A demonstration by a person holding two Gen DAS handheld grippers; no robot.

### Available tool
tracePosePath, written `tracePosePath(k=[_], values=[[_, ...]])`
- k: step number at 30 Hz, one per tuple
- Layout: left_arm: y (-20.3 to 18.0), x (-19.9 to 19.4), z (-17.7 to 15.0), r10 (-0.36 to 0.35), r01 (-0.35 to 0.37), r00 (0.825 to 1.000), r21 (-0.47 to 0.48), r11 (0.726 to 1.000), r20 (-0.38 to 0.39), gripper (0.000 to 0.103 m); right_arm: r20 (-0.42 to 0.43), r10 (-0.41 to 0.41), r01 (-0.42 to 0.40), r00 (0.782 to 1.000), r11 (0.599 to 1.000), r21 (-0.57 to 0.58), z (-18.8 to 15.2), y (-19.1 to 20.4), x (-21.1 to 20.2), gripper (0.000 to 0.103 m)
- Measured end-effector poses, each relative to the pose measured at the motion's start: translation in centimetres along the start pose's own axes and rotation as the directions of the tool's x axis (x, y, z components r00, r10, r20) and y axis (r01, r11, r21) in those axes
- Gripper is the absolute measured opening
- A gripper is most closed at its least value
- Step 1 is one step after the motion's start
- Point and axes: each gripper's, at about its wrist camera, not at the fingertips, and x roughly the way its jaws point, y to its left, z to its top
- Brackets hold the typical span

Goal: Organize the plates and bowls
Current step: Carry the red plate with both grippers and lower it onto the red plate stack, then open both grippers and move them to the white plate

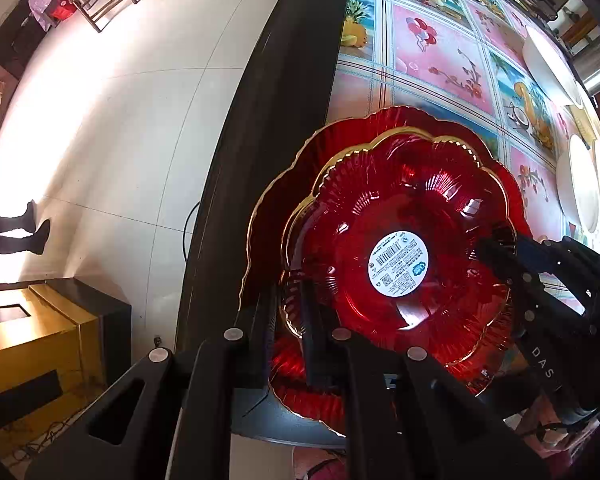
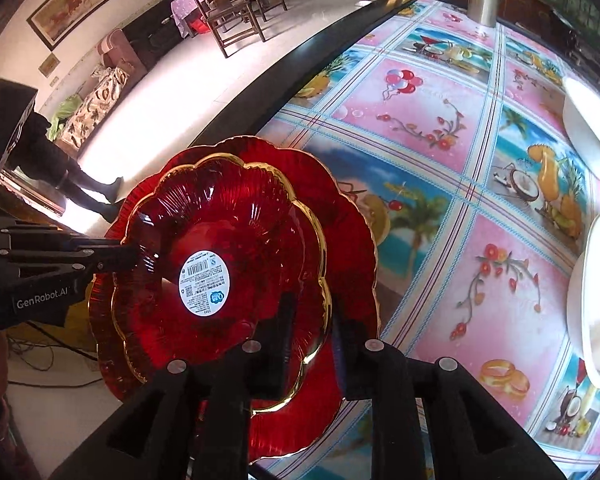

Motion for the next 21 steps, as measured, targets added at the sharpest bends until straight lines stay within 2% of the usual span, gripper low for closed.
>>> tracePosePath(k=[1, 3, 6, 11, 13, 14, 15, 17, 19, 21], values=[[-0.1, -0.2, 0.0, -0.003, 0.003, 1.000, 0.005, 1.000, 0.002, 0.008, 0.007, -0.016, 0.016, 1.000, 1.000, -0.011, 0.0, 0.2, 0.0, 0.021], [-0.2, -0.8, -0.2, -0.013, 0.013, 1.000, 0.013, 1.000, 0.011, 0.008, 0.010, -0.034, 0.035, 0.999, 0.998, -0.047, 0.0, 1.0, 0.2, 0.030], [0.2, -2.0, -0.2, -0.029, 0.029, 0.999, 0.009, 1.000, 0.037, 0.008, 0.013, -0.083, 0.084, 0.996, 0.991, -0.099, -0.2, 2.1, 0.1, 0.034], [1.6, -3.9, -0.7, -0.121, 0.124, 0.989, -0.030, 0.992, 0.083, 0.008, 0.051, -0.089, 0.093, 0.995, 0.991, -0.096, 0.0, 1.7, -1.7, 0.039], [1.4, -4.5, -1.0, -0.147, 0.151, 0.983, -0.029, 0.988, 0.107, 0.008, 0.092, -0.033, 0.039, 0.995, 0.997, -0.066, 0.2, 0.6, -3.1, 0.040], [1.0, -4.8, -1.1, -0.161, 0.166, 0.980, -0.028, 0.986, 0.120, 0.008, 0.109, 0.004, 0.002, 0.994, 0.999, -0.052, 0.2, -0.1, -3.9, 0.044], [0.7, -5.0, -1.2, -0.175, 0.180, 0.975, -0.025, 0.983, 0.135, 0.011, 0.122, 0.032, -0.028, 0.992, 0.999, -0.034, 0.1, -0.8, -4.7, 0.048], [-0.7, -5.8, -1.4, -0.198, 0.202, 0.965, -0.006, 0.979, 0.170, 0.014, 0.147, 0.064, -0.066, 0.987, 0.998, 0.008, -0.5, -2.5, -6.2, 0.050], [-2.5, -6.5, -1.3, -0.228, 0.228, 0.952, 0.026, 0.973, 0.205, 0.022, 0.165, 0.078, -0.087, 0.983, 0.995, 0.042, -1.3, -4.5, -7.8, 0.050], [-4.8, -7.0, -1.0, -0.273, 0.264, 0.934, 0.072, 0.962, 0.229, 0.049, 0.183, 0.092, -0.109, 0.979, 0.990, 0.085, -2.4, -6.9, -9.4, 0.050]])
